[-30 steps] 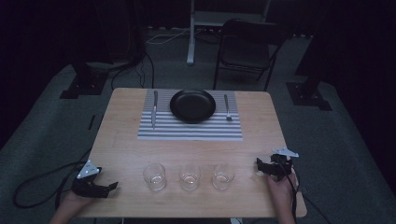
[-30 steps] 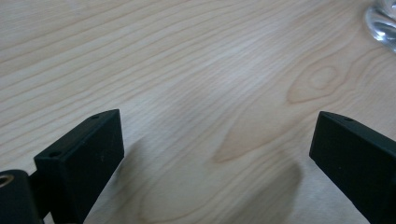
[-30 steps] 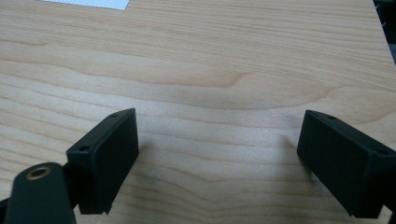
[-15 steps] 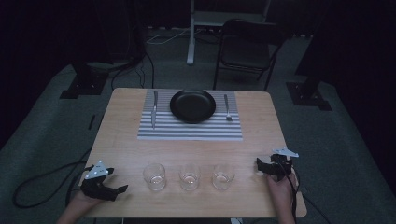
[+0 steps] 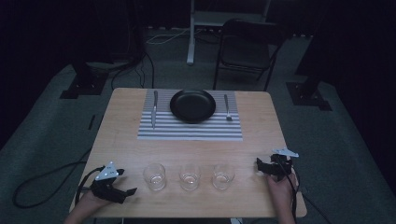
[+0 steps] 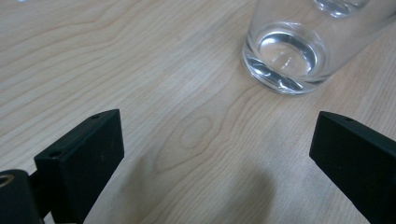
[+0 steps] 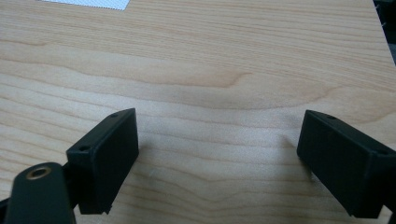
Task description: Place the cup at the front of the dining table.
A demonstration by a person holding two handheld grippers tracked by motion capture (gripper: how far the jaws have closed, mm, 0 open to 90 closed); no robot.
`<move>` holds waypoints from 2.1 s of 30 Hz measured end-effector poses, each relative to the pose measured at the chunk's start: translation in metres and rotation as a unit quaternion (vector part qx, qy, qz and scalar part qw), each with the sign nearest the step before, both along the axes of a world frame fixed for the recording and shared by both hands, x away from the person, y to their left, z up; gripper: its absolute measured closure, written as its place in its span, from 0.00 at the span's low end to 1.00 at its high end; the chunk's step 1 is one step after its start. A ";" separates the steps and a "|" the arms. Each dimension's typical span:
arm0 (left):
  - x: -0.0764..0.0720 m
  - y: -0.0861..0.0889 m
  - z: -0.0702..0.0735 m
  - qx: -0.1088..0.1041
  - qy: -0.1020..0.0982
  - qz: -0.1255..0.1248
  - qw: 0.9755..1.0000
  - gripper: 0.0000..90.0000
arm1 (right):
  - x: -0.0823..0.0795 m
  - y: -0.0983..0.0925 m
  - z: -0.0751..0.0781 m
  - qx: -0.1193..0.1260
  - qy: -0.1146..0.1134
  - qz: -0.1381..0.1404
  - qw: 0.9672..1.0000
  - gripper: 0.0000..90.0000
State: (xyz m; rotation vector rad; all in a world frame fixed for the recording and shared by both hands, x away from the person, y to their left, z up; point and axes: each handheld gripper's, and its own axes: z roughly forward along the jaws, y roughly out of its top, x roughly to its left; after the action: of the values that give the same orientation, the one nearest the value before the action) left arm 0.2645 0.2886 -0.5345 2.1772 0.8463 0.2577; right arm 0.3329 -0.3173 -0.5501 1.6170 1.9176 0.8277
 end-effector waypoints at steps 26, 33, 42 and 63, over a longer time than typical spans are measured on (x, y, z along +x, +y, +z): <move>0.004 -0.045 0.003 -0.023 -0.012 -0.066 0.997 0.06 | 0.000 0.000 0.000 0.000 0.000 0.000 1.000 0.14; 0.006 -0.053 0.003 -0.025 -0.016 -0.074 0.997 0.06 | 0.000 0.000 0.000 0.000 0.000 0.000 1.000 0.14; 0.010 -0.062 0.001 -0.046 -0.022 -0.077 0.996 0.06 | 0.000 0.000 0.000 0.000 0.000 0.000 1.000 0.14; 0.005 -0.075 0.002 -0.082 -0.097 -0.040 0.991 0.13 | 0.000 0.000 0.000 0.000 0.000 0.000 1.000 0.14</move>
State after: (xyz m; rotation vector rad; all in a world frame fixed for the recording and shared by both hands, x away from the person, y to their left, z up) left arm 0.2697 0.2133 -0.5323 1.9907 0.6476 0.3418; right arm 0.3330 -0.3173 -0.5501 1.6174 1.9175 0.8283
